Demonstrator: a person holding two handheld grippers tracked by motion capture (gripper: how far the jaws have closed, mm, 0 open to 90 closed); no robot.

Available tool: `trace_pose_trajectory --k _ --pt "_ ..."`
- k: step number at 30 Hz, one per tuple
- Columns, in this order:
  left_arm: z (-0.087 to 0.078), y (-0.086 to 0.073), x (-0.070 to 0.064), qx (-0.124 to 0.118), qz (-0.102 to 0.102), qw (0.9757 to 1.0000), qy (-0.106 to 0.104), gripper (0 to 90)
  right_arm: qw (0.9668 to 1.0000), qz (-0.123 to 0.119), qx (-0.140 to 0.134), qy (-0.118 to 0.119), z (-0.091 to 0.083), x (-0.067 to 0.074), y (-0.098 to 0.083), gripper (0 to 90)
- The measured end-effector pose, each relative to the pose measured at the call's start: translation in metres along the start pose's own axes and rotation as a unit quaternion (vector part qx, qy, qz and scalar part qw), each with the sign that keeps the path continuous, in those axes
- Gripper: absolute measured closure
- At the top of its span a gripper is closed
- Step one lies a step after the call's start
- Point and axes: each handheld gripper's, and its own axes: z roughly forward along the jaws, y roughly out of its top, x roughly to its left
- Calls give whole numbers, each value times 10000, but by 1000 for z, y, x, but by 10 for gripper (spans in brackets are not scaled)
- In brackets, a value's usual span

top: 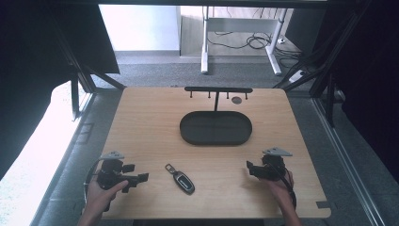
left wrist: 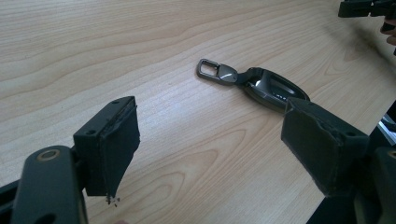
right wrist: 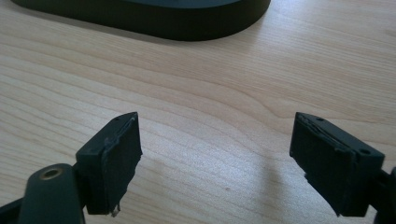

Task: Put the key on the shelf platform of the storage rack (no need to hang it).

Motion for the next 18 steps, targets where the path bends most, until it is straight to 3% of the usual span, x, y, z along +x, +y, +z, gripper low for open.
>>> trace_pose_trajectory --k 12,17,18 --pt "0 0 0 1 -22 10000 -1 196 9996 -154 3 238 -9 -1 8 240" --pt "-3 1 0 -29 -8 10000 8 197 9995 -257 -9 169 -11 2 14 254" --pt "-3 1 1 -35 -18 10000 7 196 9991 -280 96 314 -11 5 17 269"
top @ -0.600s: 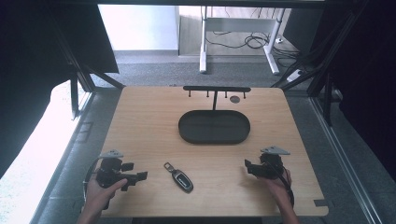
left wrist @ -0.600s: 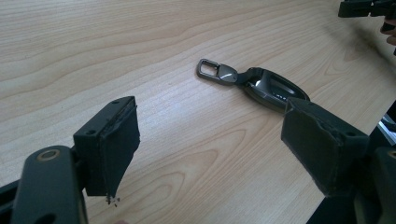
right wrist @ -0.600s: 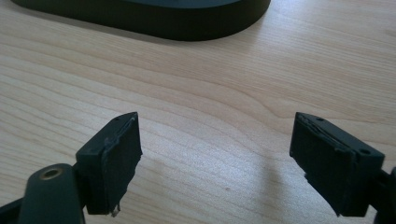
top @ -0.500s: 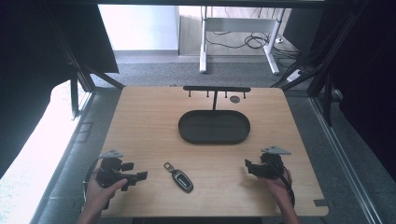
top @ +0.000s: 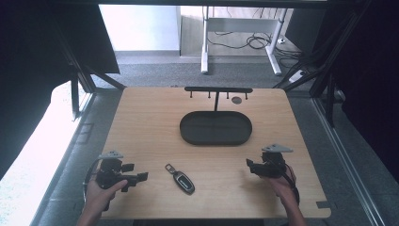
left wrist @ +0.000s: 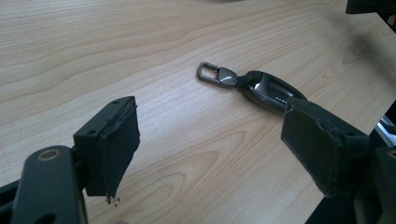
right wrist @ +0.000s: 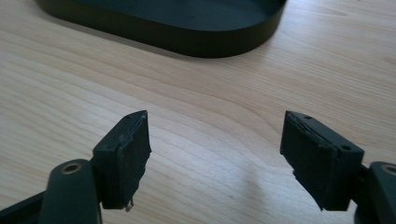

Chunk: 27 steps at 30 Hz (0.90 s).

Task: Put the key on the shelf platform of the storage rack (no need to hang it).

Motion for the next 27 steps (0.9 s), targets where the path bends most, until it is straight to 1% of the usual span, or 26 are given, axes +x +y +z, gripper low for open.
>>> trace_pose_trajectory --k 1,4,5,7,8,9,12,13,14,18,19,20,21,22,23,24,27 --pt "0 0 0 -1 -3 10000 0 196 10000 0 0 0 0 0 0 269" --pt "-1 0 1 -10 -10 10000 1 197 9997 -157 135 129 -3 5 8 285" --pt "-1 0 1 -14 -11 10000 0 197 9991 -252 221 242 -5 10 14 299" --pt "-1 0 0 -14 -9 10000 -3 197 9989 -278 262 284 -6 12 16 303" --pt "-1 0 0 -14 -9 10000 -3 196 9978 -389 362 384 -9 17 23 308" --pt "-1 0 0 -16 -8 10000 2 196 9978 -389 362 384 -9 17 23 308" --pt "0 0 -1 8 8 10000 -4 196 9964 -529 476 464 -13 25 33 307" --pt "1 0 -1 13 28 10000 -11 196 9951 -616 557 540 -14 31 40 307" --pt "1 0 -1 19 30 10000 -13 196 9951 -616 557 540 -14 31 40 307" --pt "2 0 -1 44 26 10000 -13 196 9915 -817 699 735 -16 45 55 321" --pt "2 0 -1 44 33 10000 -11 196 9903 -874 727 801 -16 48 58 322" --pt "2 0 -1 47 35 10000 -11 196 9884 -976 772 865 -16 54 64 322" --pt "2 0 -1 47 34 10000 -13 196 9876 -1029 792 888 -15 57 67 322" --pt "2 0 -1 44 36 10000 -15 196 9876 -1029 792 888 -15 57 67 322" --pt "2 0 -1 46 35 10000 -19 196 9856 -1082 836 993 -14 63 73 321" --pt "2 0 -2 43 31 10000 -24 196 9856 -1082 836 993 -14 63 73 321" --pt "-1 0 -3 11 39 10000 -44 196 9827 -1184 907 1099 -12 71 80 319"
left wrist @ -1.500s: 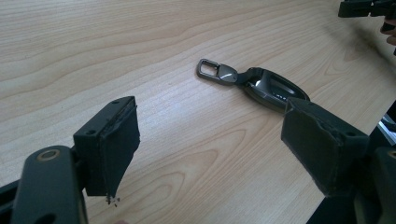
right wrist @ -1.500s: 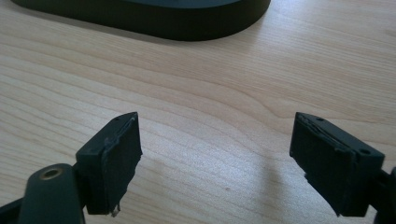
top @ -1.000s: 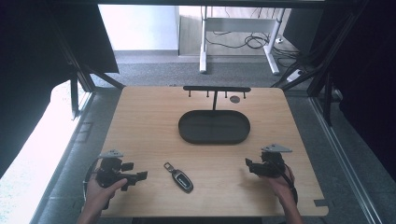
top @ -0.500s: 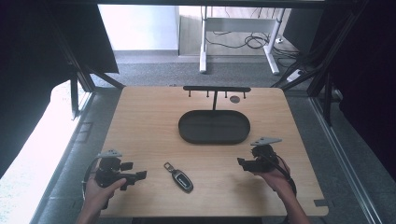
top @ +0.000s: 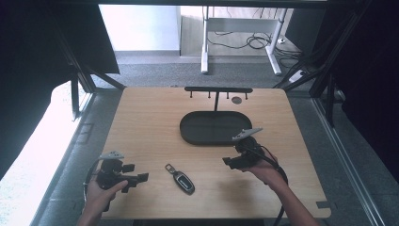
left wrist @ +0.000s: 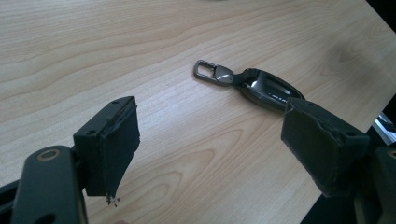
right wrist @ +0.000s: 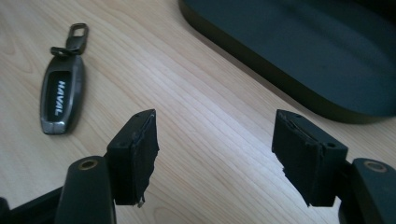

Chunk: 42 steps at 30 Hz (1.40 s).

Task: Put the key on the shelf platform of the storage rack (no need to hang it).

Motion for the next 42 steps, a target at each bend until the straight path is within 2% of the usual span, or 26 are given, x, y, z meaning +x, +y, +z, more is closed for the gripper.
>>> trace_pose_trajectory --k 8,16,29,42 --pt "-1 0 1 -9 -5 10000 7 196 9990 -339 240 155 12 21 24 342" --pt "1 0 1 14 -4 10000 11 196 9957 -686 548 304 30 47 41 371" --pt "2 -1 1 21 3 10000 9 196 9918 -937 710 506 44 72 56 388" --pt "1 0 0 13 10 10000 -19 196 9885 -1061 865 642 60 91 60 385"
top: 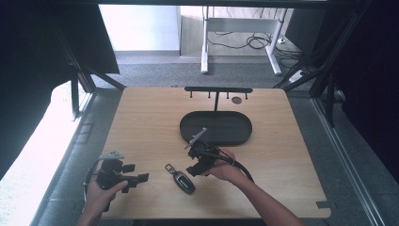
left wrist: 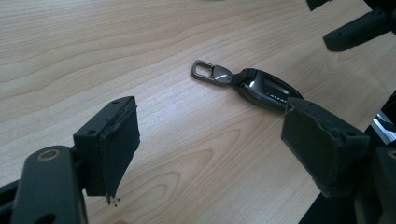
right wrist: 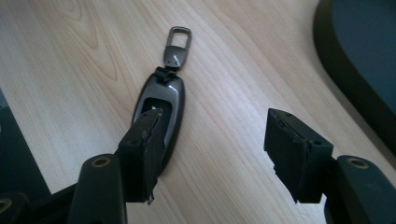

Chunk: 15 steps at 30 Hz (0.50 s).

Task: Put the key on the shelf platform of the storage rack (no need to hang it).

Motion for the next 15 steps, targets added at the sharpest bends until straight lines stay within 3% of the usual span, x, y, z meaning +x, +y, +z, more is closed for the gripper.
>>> trace_pose_trajectory --k 15 --pt "-1 0 2 -5 -7 10000 0 196 9981 -332 469 238 43 28 7 371"
